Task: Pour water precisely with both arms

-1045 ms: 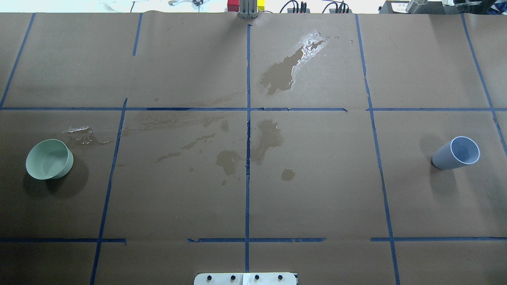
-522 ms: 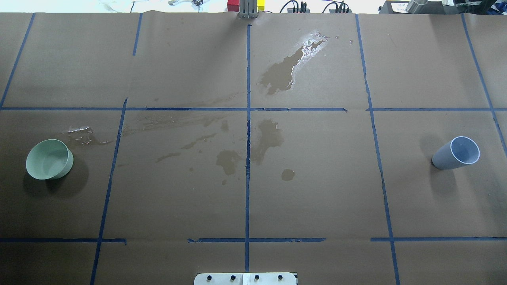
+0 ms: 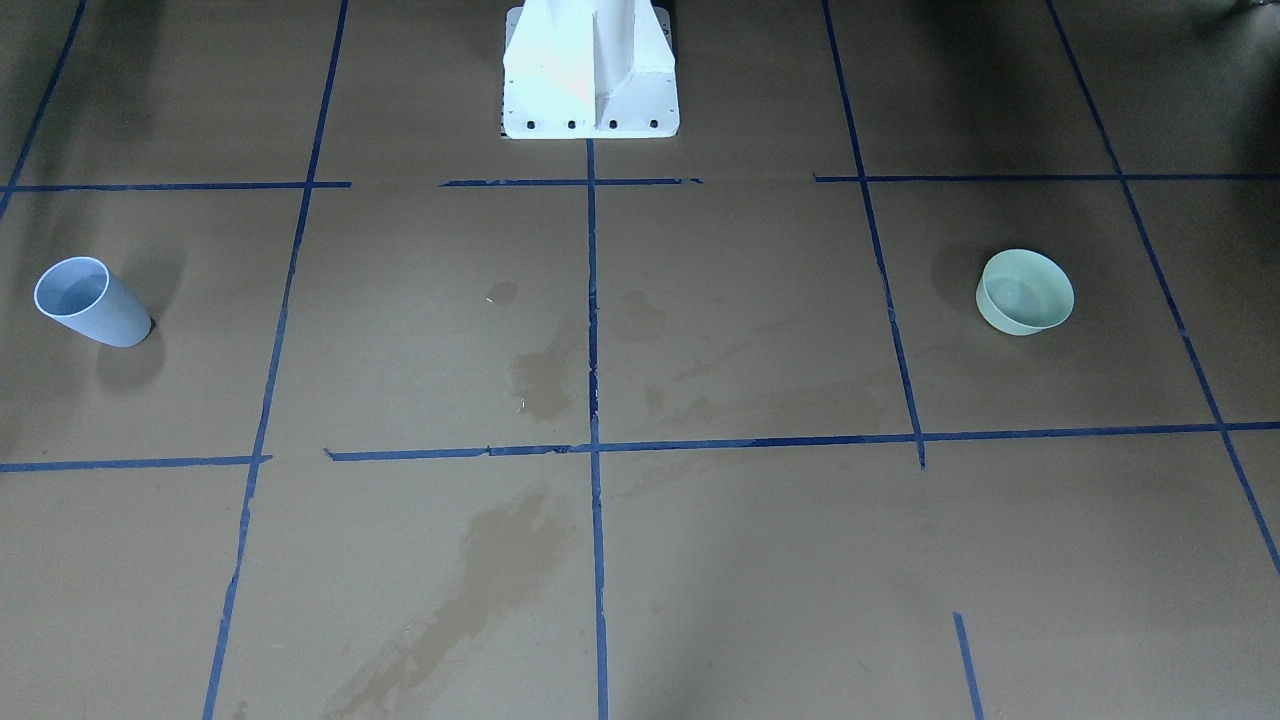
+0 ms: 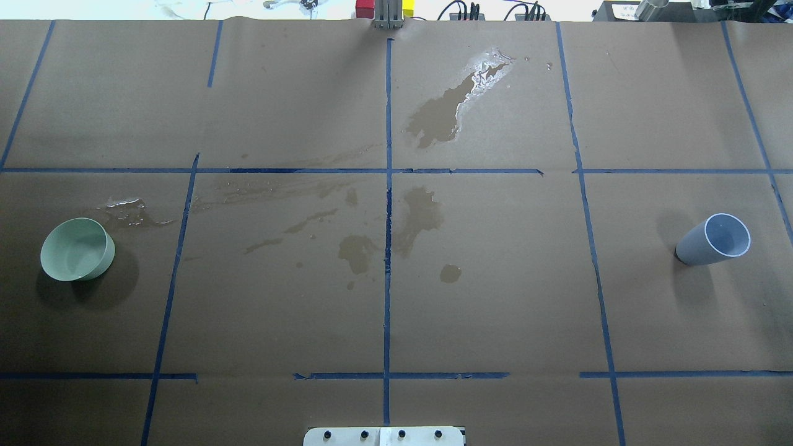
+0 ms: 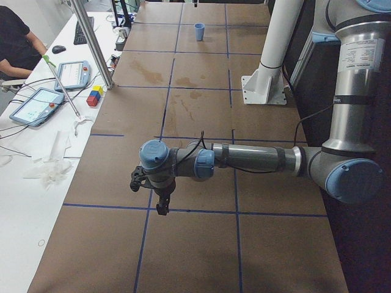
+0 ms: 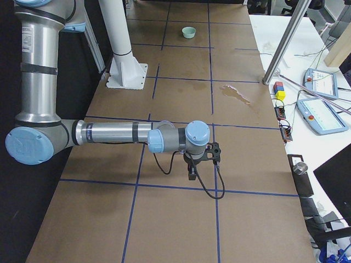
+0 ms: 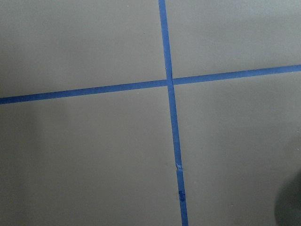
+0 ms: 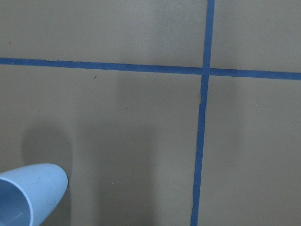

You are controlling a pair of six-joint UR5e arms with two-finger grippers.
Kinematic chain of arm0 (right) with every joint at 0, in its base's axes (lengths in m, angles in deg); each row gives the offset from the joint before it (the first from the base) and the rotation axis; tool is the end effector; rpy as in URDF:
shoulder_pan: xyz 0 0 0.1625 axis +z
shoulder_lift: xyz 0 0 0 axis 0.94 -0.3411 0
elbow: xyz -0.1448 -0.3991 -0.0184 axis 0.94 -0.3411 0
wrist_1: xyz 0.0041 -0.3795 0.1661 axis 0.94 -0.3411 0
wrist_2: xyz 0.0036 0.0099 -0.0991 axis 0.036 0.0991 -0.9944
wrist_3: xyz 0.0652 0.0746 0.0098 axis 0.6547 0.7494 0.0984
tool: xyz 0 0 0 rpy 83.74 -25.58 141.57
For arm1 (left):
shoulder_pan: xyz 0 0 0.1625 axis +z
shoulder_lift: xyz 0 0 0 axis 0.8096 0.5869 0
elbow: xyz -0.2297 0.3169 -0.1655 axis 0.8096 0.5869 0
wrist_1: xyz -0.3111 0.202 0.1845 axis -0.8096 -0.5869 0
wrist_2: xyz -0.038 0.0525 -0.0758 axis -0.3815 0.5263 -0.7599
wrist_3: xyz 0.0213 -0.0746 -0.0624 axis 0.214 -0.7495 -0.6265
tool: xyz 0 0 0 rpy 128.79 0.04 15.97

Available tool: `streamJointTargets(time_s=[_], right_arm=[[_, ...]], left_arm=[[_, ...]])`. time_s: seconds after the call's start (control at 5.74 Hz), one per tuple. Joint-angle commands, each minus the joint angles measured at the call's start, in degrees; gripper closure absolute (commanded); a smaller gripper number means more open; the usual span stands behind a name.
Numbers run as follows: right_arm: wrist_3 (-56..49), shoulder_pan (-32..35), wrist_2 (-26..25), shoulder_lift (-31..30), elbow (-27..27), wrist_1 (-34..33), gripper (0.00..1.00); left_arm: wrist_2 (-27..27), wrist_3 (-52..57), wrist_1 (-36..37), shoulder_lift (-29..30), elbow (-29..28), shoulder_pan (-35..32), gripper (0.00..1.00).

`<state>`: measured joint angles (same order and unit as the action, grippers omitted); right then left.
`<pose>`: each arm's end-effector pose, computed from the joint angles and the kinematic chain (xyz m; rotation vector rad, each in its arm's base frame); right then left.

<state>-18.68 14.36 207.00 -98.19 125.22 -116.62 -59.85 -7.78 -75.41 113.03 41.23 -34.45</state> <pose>0.0145 -0.4598 0.6266 0.0295 -0.8447 -0.0593 -0.0508 -0.4942 0.6424 0.0273 0.7746 0.1093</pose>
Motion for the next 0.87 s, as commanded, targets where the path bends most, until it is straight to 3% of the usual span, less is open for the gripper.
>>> streamJointTargets(time_s=[0.0, 0.35, 0.7], right_arm=[[0.43, -0.12, 0.07, -0.09, -0.04, 1.23, 0.0], [0.25, -0.3, -0.01, 0.0, -0.04, 1.32, 0.0], [0.25, -0.39, -0.01, -0.09, 0.04, 1.32, 0.0]], left_arm=[[-0.09, 0.08, 0.0, -0.11, -0.02, 0.0, 0.0], [-0.09, 0.35, -2.01, -0.28, 0.24, 0.0, 0.0], [-0.09, -1.4, -11.82, -3.16, 0.15, 2.36, 0.0]])
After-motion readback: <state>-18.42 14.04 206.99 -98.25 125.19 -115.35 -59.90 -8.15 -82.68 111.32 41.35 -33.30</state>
